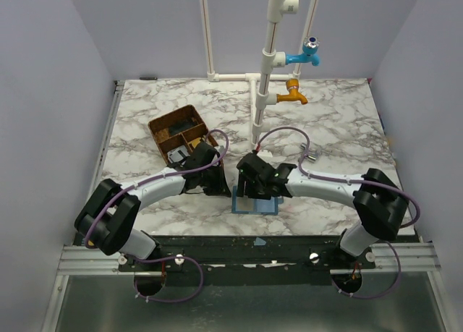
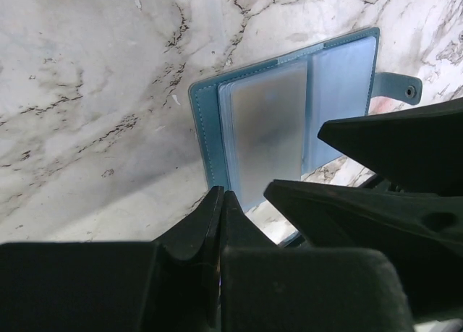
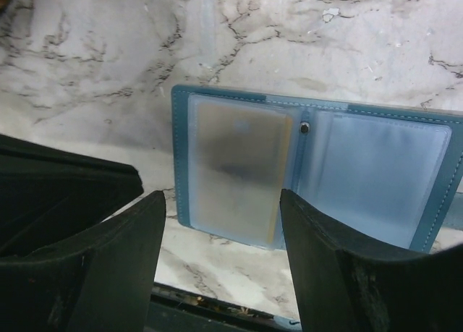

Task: Take the credit cards out of the card holder
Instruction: Remove the credit card from the card holder.

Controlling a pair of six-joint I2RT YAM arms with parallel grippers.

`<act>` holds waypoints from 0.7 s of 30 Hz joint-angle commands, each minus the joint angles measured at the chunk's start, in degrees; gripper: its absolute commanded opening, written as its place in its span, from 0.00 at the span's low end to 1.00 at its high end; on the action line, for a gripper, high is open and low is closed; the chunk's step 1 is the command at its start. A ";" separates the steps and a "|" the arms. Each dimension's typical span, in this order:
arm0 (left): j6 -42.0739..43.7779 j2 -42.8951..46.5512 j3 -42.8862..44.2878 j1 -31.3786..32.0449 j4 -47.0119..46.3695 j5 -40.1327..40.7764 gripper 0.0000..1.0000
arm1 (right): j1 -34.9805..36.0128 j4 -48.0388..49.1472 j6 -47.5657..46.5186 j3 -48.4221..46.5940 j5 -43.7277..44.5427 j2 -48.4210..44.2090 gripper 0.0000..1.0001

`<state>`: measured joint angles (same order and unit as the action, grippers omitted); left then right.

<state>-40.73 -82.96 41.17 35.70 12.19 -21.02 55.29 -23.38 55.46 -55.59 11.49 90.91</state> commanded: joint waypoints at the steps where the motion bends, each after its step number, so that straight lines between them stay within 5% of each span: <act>1: -0.40 -0.53 -0.65 0.02 0.29 0.96 0.00 | 1.71 -6.18 0.39 -2.99 6.49 3.48 0.67; 21: -0.23 -0.73 -0.69 -0.27 0.21 0.71 0.00 | 5.24 -12.60 -0.53 -9.79 12.07 12.25 0.62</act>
<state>-40.82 -82.96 40.88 35.64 12.53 -21.02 59.94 -32.91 55.40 -63.61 20.36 100.90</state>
